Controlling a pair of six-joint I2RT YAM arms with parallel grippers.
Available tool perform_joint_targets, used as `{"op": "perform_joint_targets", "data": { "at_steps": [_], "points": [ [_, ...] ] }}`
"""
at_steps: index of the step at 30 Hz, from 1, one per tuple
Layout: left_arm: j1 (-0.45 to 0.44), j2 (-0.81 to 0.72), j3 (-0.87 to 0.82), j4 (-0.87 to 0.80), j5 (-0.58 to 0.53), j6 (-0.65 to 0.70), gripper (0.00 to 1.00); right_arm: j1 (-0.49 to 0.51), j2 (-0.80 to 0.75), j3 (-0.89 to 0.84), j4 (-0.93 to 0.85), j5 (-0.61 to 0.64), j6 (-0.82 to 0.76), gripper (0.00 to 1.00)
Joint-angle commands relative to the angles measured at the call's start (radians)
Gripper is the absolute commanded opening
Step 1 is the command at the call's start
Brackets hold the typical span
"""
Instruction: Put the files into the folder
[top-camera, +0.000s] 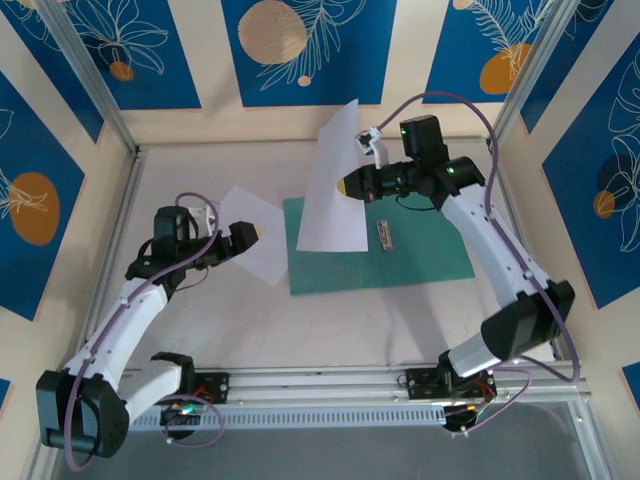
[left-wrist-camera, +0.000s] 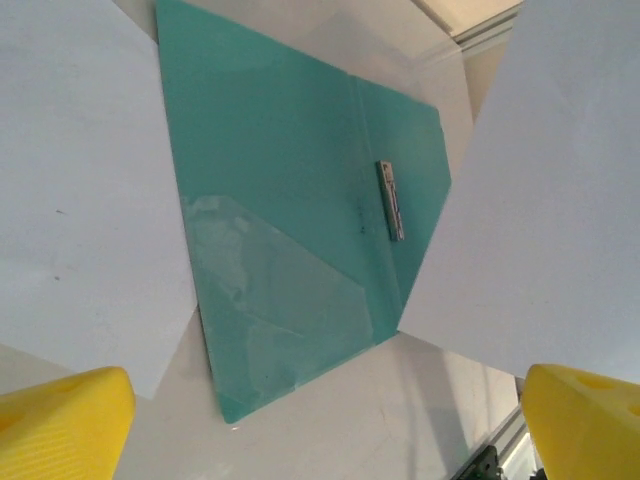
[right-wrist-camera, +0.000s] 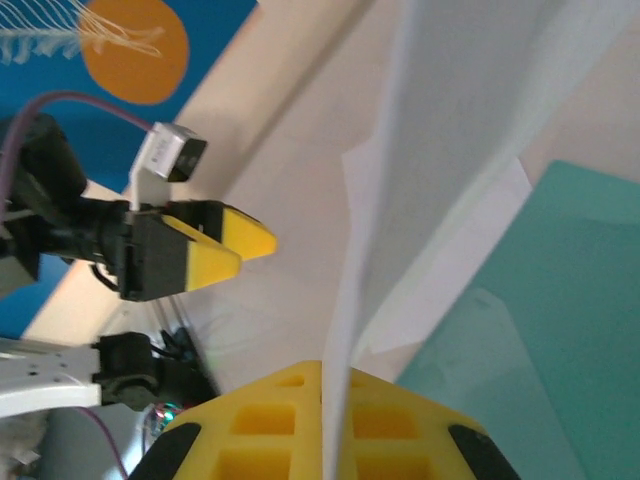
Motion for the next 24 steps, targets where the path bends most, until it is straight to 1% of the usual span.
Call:
{"op": "perform_joint_targets", "data": {
  "at_steps": [1,4,7,10,12,16,18,20,22,24],
  "points": [
    [-0.026,0.024,-0.021,0.083,-0.021,0.02,0.99,-0.005,0.06,0.057,-0.106,0.027,-0.148,0.05],
    [-0.076,0.07,-0.022,0.104,-0.031,0.02,0.99,-0.037,0.124,0.075,-0.115,0.1,-0.167,0.04],
    [-0.165,0.147,-0.013,0.154,-0.037,0.011,0.95,-0.087,0.168,0.071,-0.103,0.131,-0.147,0.04],
    [-0.264,0.258,0.001,0.239,-0.045,-0.017,0.87,-0.125,0.179,0.049,-0.072,0.147,-0.135,0.03],
    [-0.321,0.344,0.013,0.315,-0.029,-0.043,0.85,-0.139,0.186,0.036,-0.057,0.16,-0.14,0.03],
    [-0.421,0.512,0.046,0.445,-0.012,-0.081,0.81,-0.146,0.232,0.066,-0.09,0.226,-0.178,0.03],
    [-0.451,0.572,0.067,0.457,-0.014,-0.086,0.8,-0.134,0.243,0.07,-0.088,0.316,-0.192,0.03],
    [-0.462,0.617,0.072,0.468,-0.008,-0.087,0.78,-0.11,0.243,0.071,-0.087,0.37,-0.23,0.03],
    [-0.461,0.64,0.065,0.462,-0.014,-0.079,0.78,-0.091,0.243,0.075,-0.09,0.383,-0.243,0.03],
    [-0.458,0.644,0.063,0.42,-0.034,-0.053,0.78,-0.083,0.242,0.079,-0.092,0.365,-0.245,0.03]
  ]
}}
